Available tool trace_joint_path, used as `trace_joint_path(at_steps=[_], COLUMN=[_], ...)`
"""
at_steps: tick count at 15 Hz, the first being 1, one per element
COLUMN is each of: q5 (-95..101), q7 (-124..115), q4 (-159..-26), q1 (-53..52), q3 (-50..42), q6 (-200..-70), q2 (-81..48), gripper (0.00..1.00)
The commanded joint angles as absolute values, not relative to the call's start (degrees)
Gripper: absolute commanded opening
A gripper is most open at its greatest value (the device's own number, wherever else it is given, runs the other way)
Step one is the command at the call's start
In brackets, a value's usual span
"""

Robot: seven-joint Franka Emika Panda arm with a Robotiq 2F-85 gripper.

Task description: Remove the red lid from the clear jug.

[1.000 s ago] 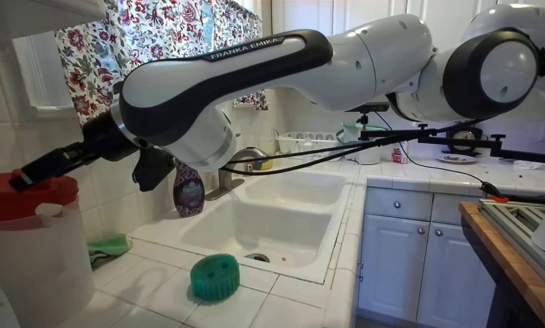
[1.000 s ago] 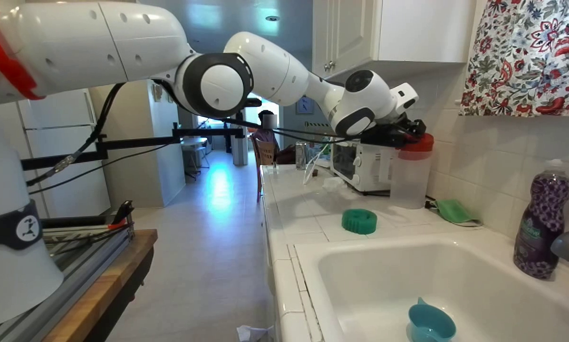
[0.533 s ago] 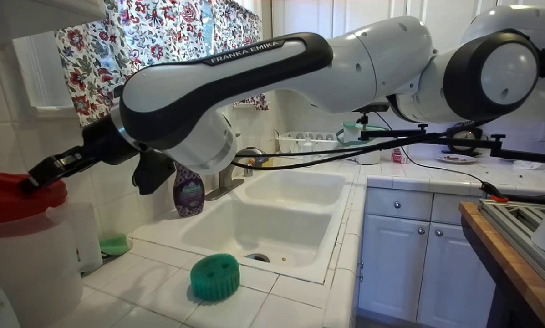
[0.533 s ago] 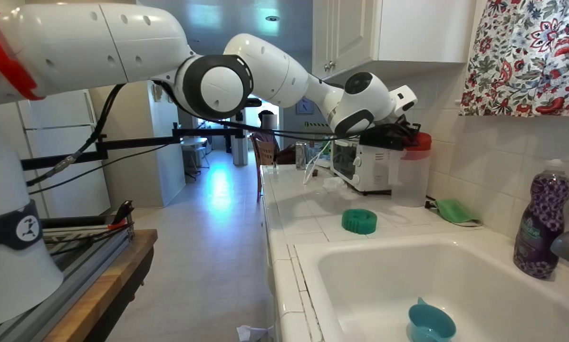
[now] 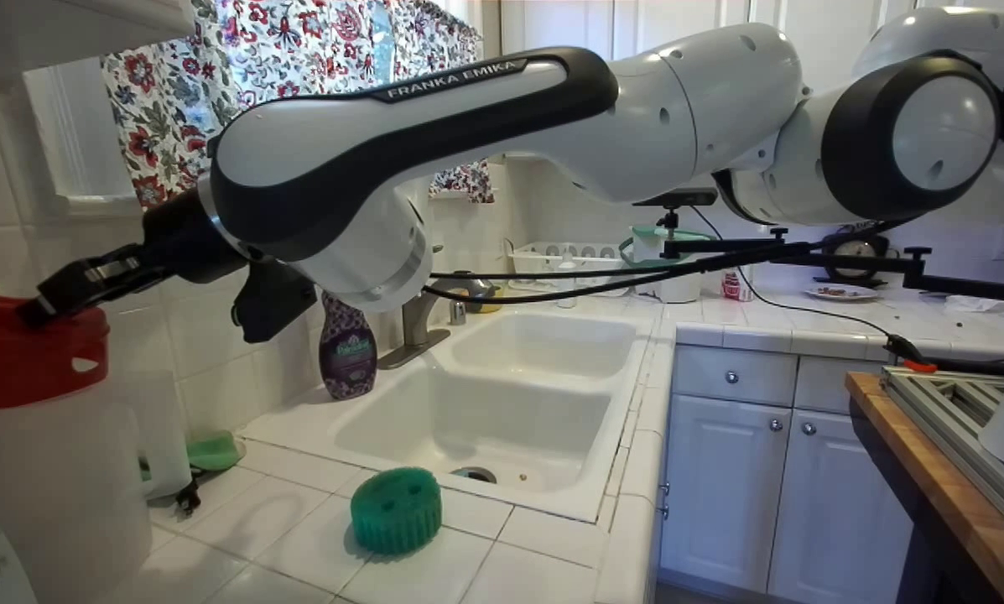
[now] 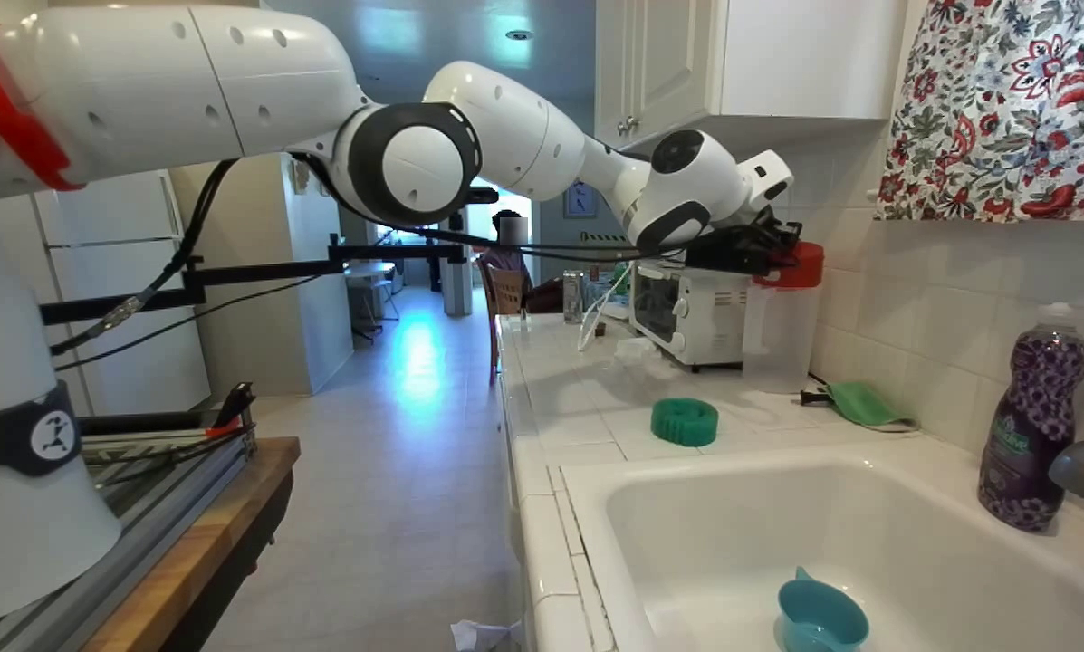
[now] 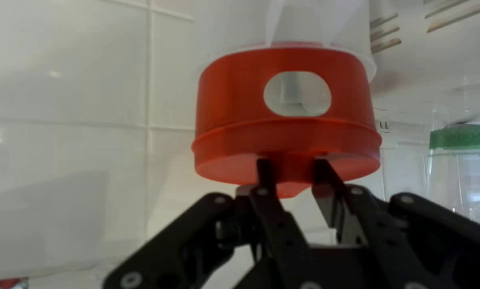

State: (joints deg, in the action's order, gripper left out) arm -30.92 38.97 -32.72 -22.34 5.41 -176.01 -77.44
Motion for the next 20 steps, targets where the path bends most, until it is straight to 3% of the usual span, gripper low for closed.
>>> trace_joint_path(at_steps=[1, 10, 20], q5=[-30.6, -46.0, -74.6], q7=[37.2, 29.4, 32.8], q4=[-32.4, -48.4, -59.2], q1=[-23.7, -32.4, -41.6], q3=[3.2, -16.3, -22.3], q6=[-179.8, -201.2, -210.1], q2=[-77.0, -72.0, -68.0], gripper=[0.07, 0.07, 0.07])
